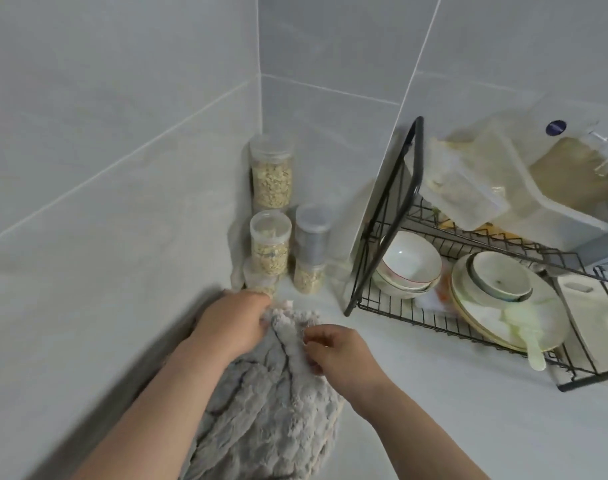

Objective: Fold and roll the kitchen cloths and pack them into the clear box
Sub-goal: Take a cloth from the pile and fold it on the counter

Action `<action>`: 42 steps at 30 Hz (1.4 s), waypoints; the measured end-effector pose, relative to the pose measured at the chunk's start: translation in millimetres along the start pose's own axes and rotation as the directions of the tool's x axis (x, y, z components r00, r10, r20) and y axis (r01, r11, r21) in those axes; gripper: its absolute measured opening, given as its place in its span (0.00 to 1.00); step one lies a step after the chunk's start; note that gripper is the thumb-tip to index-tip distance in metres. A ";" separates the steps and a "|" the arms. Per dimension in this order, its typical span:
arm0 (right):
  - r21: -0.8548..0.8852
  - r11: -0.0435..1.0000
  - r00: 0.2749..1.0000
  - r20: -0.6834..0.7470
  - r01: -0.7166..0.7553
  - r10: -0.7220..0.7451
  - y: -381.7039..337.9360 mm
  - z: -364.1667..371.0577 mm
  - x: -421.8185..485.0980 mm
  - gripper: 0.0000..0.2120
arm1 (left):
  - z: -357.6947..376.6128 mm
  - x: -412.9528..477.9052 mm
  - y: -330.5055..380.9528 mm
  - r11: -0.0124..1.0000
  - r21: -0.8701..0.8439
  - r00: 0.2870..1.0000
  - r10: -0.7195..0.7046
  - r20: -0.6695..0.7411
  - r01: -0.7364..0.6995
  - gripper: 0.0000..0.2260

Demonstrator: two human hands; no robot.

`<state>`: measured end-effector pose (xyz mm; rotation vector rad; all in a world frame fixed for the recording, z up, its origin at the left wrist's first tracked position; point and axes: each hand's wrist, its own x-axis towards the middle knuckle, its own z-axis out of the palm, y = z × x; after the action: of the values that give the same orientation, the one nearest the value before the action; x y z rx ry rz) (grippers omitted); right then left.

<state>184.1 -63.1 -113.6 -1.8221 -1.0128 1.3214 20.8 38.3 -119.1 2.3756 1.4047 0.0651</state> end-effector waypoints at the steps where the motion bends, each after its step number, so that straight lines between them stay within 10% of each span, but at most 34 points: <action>1: -0.003 1.000 1.000 0.007 0.020 -0.020 0.8 2.4 4.7 0.09 | 2.2 -1.6 -3.3 1.000 0.008 0.999 0.007 -0.035 -0.007 0.01; 18: -0.382 0.745 0.812 0.023 0.547 -0.583 36.5 7.7 14.2 0.11 | 52.2 -32.7 -27.6 0.950 0.055 0.806 0.292 -0.515 -0.308 0.22; 25: -0.546 0.467 0.563 0.010 0.696 -0.827 38.2 9.0 -35.4 0.06 | 49.8 -55.8 -28.6 0.871 0.359 0.484 0.486 -0.727 -0.336 0.09; 29: -0.670 0.427 0.559 -0.022 0.607 -0.829 39.7 9.8 -78.9 0.07 | 27.0 -93.2 -27.3 0.892 0.350 0.356 0.438 -0.825 -0.286 0.07; 37: -0.737 0.539 0.649 -0.182 0.407 -0.739 57.4 -19.2 -164.2 0.10 | -20.1 -181.2 -5.1 0.938 0.084 0.414 0.228 -0.881 -0.337 0.09; 42: -0.746 0.573 0.534 -0.349 0.339 -0.770 61.0 -38.5 -214.6 0.11 | -39.2 -211.1 25.7 0.895 -0.123 0.550 0.151 -0.821 -0.429 0.13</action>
<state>193.0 -282.6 -58.9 -1.8485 -1.5452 -0.1541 -72.1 -141.1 -42.3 2.3328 1.1182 1.5189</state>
